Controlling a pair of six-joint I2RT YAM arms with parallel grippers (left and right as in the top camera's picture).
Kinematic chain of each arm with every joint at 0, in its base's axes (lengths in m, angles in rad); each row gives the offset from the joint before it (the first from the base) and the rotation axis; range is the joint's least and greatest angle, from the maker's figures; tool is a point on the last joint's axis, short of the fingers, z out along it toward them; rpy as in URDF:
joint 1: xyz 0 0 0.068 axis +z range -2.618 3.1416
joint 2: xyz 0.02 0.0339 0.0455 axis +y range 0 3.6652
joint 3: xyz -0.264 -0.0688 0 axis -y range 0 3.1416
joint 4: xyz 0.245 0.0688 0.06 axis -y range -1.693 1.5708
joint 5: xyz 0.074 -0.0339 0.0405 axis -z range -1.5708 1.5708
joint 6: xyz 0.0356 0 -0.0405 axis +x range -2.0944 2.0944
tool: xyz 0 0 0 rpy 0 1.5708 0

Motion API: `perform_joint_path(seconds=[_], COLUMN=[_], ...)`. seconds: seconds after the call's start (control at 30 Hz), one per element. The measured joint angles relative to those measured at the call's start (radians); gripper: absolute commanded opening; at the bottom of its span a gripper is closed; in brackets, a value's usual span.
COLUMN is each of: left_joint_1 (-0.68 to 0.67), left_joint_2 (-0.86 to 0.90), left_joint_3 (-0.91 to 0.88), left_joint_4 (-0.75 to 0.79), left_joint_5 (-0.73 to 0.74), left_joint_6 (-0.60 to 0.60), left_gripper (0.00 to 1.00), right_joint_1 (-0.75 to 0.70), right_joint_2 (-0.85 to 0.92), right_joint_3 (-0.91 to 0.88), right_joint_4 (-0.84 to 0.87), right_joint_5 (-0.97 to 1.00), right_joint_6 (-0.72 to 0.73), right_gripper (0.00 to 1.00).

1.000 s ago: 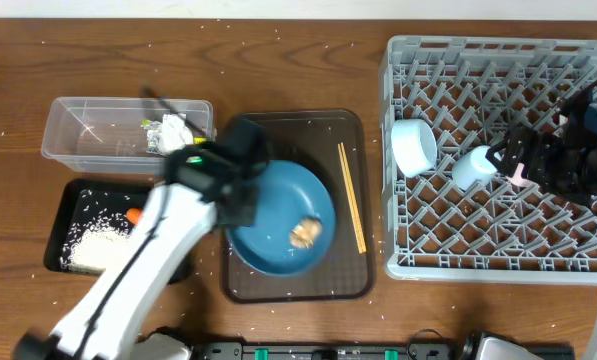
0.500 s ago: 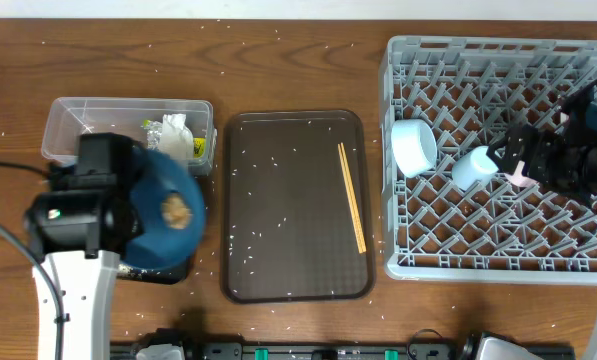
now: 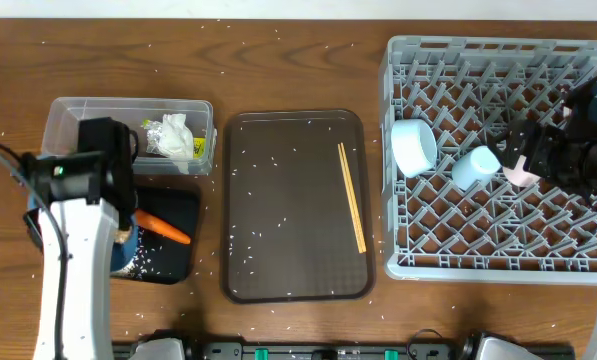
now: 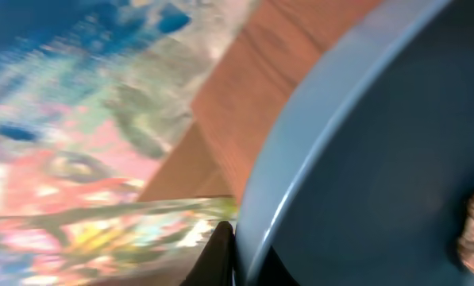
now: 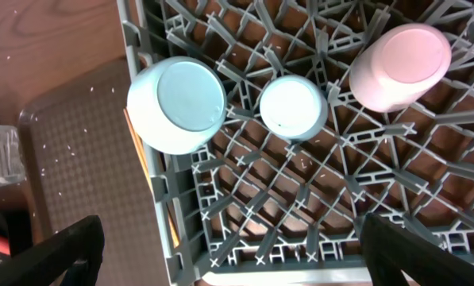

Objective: Sort waste into correct bins and load items into the dishwasher rack
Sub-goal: 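Tip the plate over the black tray to dump the cookie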

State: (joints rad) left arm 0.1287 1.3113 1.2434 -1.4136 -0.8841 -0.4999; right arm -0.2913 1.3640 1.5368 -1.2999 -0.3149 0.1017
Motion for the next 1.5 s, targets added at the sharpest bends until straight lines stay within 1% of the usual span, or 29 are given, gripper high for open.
perform_joint_path(seconds=[0.13, 0.27, 0.37, 0.47, 0.7, 1.07, 1.2, 1.3, 1.4, 1.5], left_joint_1=[-0.037, -0.072, -0.078, -0.082, -0.124, -0.127, -0.151, -0.227, -0.320, -0.400], left_joint_2=[0.061, 0.086, 0.092, 0.109, 0.126, 0.126, 0.125, 0.122, 0.116, 0.100], left_joint_3=[0.000, 0.000, 0.000, 0.001, 0.001, 0.001, 0.001, 0.022, 0.094, 0.186], left_joint_4=[-0.050, -0.065, -0.025, 0.019, 0.006, -0.014, 0.008, 0.057, 0.099, 0.166], left_joint_5=[-0.085, -0.145, -0.213, -0.276, -0.297, -0.323, -0.299, -0.229, -0.114, 0.053], left_joint_6=[-0.009, -0.039, -0.048, -0.005, 0.005, 0.004, 0.006, 0.037, 0.090, 0.123], left_gripper=[0.06, 0.06, 0.06, 0.06, 0.06, 0.06, 0.06, 0.06, 0.06, 0.07], right_joint_1=[0.000, 0.000, 0.000, 0.000, 0.000, 0.000, 0.000, 0.000, 0.000, 0.000], right_joint_2=[0.000, 0.000, 0.000, 0.000, 0.000, 0.000, 0.000, 0.000, 0.000, 0.000], right_joint_3=[0.000, 0.000, 0.000, 0.000, 0.000, 0.000, 0.000, 0.000, 0.000, 0.000], right_joint_4=[0.016, 0.018, 0.018, 0.018, 0.013, 0.001, 0.002, 0.002, 0.001, 0.003], right_joint_5=[0.000, 0.000, 0.000, 0.000, 0.000, 0.000, 0.000, 0.000, -0.003, -0.035], right_joint_6=[0.000, 0.000, 0.000, 0.000, 0.000, 0.000, 0.000, 0.000, 0.000, -0.001], right_gripper=[0.97, 0.97, 0.97, 0.97, 0.97, 0.97, 0.96, 0.96, 0.96, 0.94])
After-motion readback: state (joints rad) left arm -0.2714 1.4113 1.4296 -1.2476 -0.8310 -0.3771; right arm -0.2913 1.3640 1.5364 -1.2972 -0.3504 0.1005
